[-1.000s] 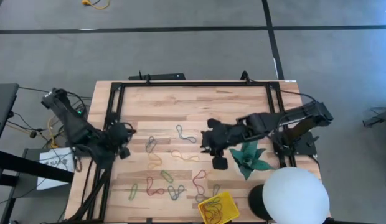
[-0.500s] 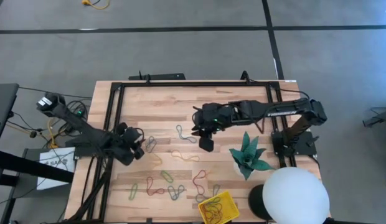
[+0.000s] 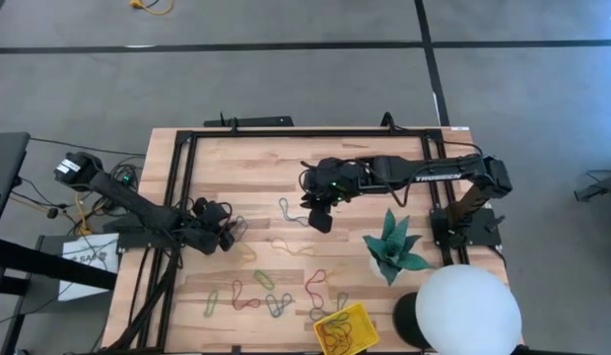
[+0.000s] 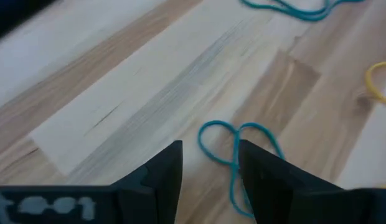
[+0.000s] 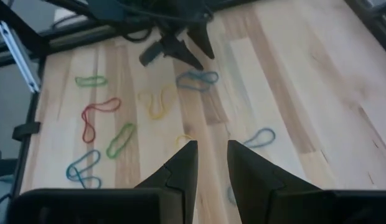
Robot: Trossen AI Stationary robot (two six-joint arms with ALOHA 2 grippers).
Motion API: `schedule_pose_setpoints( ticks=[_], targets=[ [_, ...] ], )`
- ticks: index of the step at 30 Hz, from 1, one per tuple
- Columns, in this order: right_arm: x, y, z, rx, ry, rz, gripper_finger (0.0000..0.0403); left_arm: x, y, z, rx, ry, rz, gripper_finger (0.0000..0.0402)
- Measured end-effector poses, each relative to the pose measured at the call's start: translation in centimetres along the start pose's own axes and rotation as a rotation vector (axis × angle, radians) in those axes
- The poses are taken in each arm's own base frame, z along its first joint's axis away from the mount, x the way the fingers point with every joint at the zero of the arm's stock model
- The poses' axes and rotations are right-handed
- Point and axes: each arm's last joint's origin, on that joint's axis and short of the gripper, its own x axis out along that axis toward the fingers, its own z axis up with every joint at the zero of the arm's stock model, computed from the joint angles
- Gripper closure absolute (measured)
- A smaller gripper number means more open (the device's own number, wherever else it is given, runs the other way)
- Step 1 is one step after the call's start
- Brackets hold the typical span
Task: Pick and place items into bin
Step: Put the blue rubber band into the yellow bin
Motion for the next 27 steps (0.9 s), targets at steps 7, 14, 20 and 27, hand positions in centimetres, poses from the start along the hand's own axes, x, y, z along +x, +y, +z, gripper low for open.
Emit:
schedule_pose_setpoints(
  ticks=[7, 14, 20, 27],
  targets=[
    [0.0, 0.1, 0.1, -0.002, -0.014, 0.005, 0.0321, 0.8, -1.1, -0.2, 0.015, -0.003, -0.041, 0.0256],
    [0.0, 0.1, 0.1, 0.017, -0.013, 0.005, 0.0321, 2.0, -1.0, -1.2, 0.033, 0.050, 0.047, 0.0256],
    [0.0, 0.1, 0.2, 0.032, -0.020, 0.008, 0.0321, 3.0, -1.6, -1.7, 0.019, 0.022, 0.067, 0.0264],
    [0.0, 0.2, 0.2, 0.065, -0.012, 0.035, 0.0321, 2.4, -3.4, -0.7, 0.070, 0.014, -0.052, 0.0387]
  ],
)
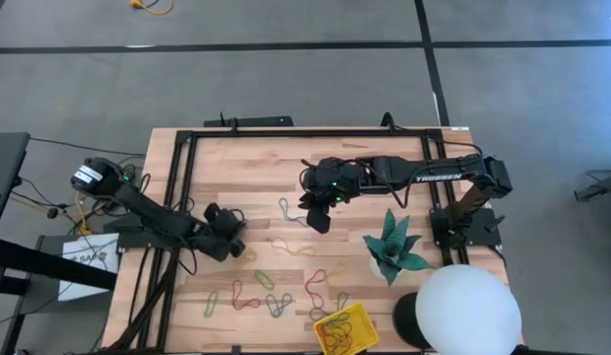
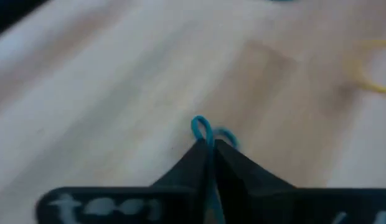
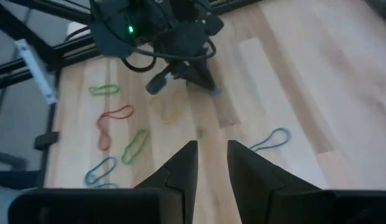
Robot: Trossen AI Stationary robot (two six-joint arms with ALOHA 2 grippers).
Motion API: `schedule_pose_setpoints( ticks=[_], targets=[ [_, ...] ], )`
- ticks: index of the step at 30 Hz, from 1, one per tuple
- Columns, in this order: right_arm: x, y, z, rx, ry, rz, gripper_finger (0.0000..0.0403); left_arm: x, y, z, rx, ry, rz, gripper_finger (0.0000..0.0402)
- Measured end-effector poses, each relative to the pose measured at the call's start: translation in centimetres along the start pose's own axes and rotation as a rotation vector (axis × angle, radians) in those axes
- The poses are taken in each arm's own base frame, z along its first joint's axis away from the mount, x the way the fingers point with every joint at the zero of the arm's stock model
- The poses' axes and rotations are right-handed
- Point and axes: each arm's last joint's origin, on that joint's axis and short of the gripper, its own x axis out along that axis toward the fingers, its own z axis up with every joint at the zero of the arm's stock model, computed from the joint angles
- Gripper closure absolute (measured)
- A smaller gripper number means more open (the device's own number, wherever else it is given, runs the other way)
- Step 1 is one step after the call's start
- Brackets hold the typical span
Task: Pick and place items into bin
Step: Put the blue rubber band into the yellow bin
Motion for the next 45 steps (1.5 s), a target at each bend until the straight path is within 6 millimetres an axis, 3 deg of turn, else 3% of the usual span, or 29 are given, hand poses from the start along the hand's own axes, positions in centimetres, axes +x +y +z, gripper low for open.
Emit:
schedule_pose_setpoints(
  ticks=[10, 16, 23, 27, 31, 35, 41, 45],
  targets=[
    [-0.9, 1.3, -0.2, 0.015, 0.047, 0.204, 0.0321, -6.4, -8.2, 8.9, 0.171, -0.237, -0.365, 0.0401],
    [-4.1, 3.4, -0.7, 0.001, 0.066, 0.327, 0.0321, -8.1, -12.9, 10.8, 0.258, -0.251, -0.483, 0.0401],
    [-8.1, 5.7, -1.1, -0.089, -0.027, 0.336, 0.0321, -5.6, -20.5, 11.3, 0.368, -0.224, -0.589, 0.0401],
    [-9.1, 6.4, -1.5, -0.098, -0.039, 0.294, 0.0321, -5.1, -25.2, 12.8, 0.422, -0.259, -0.688, 0.0401],
    [-9.4, 7.0, -1.8, -0.110, -0.039, 0.296, 0.0321, -5.1, -28.4, 14.4, 0.498, -0.289, -0.712, 0.0401],
    [-8.9, 7.4, -1.9, -0.123, -0.047, 0.281, 0.0321, -4.5, -30.9, 14.9, 0.536, -0.287, -0.727, 0.0401],
    [-7.6, 7.4, -2.2, -0.123, -0.007, 0.259, 0.0321, -0.1, -33.2, 12.2, 0.556, -0.164, -0.752, 0.0402],
    [-7.6, 7.4, -2.1, -0.117, -0.004, 0.259, 0.0321, 1.3, -33.7, 12.0, 0.522, -0.128, -0.775, 0.0401]
  ],
)
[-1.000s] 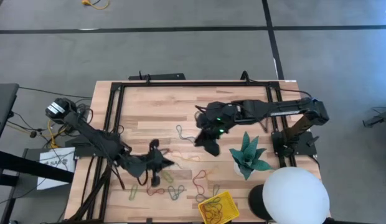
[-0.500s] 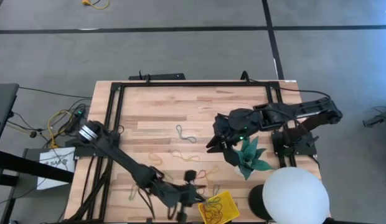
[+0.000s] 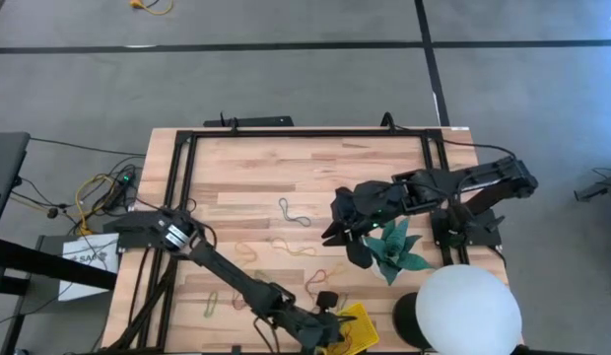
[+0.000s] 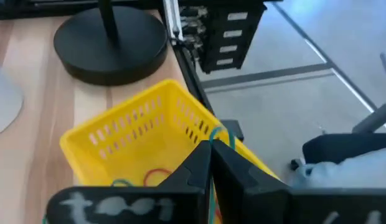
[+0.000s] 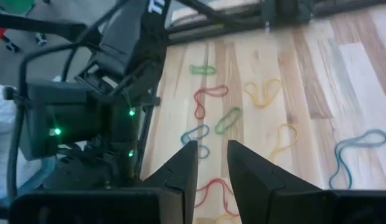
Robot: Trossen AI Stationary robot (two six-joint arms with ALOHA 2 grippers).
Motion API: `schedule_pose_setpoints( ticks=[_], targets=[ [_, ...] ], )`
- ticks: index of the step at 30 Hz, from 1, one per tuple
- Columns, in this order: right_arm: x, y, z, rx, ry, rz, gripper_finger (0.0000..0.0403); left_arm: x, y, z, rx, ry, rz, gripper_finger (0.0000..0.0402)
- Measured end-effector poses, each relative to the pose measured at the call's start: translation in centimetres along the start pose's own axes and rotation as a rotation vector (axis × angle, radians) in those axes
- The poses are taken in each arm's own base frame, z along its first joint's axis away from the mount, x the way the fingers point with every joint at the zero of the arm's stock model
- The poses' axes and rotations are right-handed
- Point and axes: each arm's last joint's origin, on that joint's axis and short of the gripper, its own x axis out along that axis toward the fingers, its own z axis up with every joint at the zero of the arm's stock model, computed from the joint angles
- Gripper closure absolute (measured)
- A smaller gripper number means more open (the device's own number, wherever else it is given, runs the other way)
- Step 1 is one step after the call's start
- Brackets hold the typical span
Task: Pick and place items into bin
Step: Put the blue rubber band into the yellow bin
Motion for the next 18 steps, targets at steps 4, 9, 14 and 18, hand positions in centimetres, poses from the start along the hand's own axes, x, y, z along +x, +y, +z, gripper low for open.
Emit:
schedule_pose_setpoints(
  ticks=[4, 9, 14, 18],
  targets=[
    [0.1, 0.0, -0.1, 0.004, 0.009, -0.002, 0.0321, 0.3, 0.9, -0.3, -0.003, 0.028, 0.041, 0.0400],
    [0.1, -0.1, -0.1, 0.004, 0.013, -0.004, 0.0321, 0.4, 1.9, -0.4, 0.023, 0.062, 0.050, 0.0376],
    [0.1, -0.1, -0.2, 0.005, 0.016, -0.005, 0.0321, 0.4, 2.5, -1.2, 0.025, 0.163, 0.014, 0.0334],
    [0.1, -0.1, -0.2, 0.005, 0.016, -0.005, 0.0321, 0.4, 2.5, -1.2, 0.044, 0.162, 0.024, 0.0305]
  ],
)
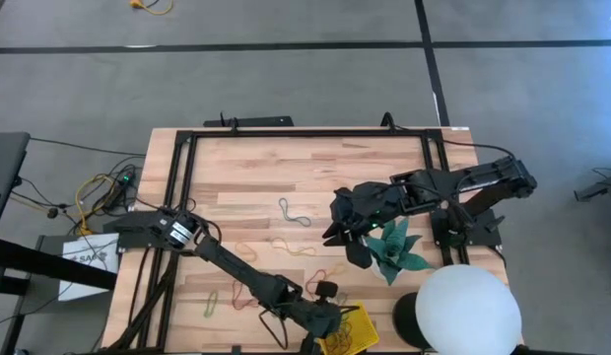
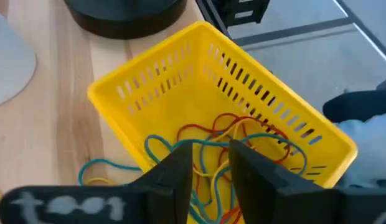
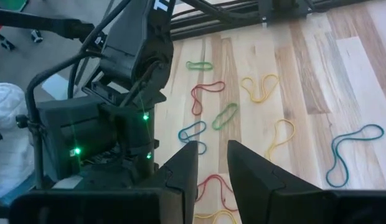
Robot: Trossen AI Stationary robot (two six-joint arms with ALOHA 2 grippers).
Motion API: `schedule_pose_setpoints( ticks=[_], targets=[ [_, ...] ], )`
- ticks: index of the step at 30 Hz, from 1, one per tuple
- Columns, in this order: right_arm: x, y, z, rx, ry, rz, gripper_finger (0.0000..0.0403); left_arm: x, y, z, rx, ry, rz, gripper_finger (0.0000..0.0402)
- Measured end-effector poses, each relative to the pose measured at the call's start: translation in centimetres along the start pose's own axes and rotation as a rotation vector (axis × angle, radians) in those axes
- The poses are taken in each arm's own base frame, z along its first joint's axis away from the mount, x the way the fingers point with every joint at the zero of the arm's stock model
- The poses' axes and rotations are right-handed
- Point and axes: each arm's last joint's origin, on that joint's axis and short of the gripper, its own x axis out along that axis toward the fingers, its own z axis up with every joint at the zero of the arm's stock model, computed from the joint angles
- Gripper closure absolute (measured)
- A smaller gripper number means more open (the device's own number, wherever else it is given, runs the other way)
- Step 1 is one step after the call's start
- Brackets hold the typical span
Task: Pick and place items into bin
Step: Put the blue rubber band into the yellow bin
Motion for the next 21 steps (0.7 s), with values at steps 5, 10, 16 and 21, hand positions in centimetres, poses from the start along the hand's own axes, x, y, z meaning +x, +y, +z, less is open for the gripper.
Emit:
schedule_pose_setpoints(
  ticks=[5, 10, 16, 21],
  targets=[
    [0.0, 0.0, 0.0, 0.025, 0.005, -0.002, 0.0321, -2.5, 0.7, 0.8, 0.011, 0.063, 0.065, 0.0293],
    [-0.1, -0.1, -0.3, 0.086, 0.033, -0.011, 0.0321, -7.7, 2.4, 2.3, 0.030, 0.158, 0.189, 0.0292],
    [-1.7, -0.2, -0.7, 0.099, 0.028, -0.078, 0.0321, -15.8, 4.1, 3.6, 0.099, 0.232, 0.432, 0.0292],
    [-4.7, -0.1, -0.7, 0.095, -0.054, -0.129, 0.0321, -23.4, 5.5, 4.1, 0.059, 0.226, 0.609, 0.0292]
  ],
)
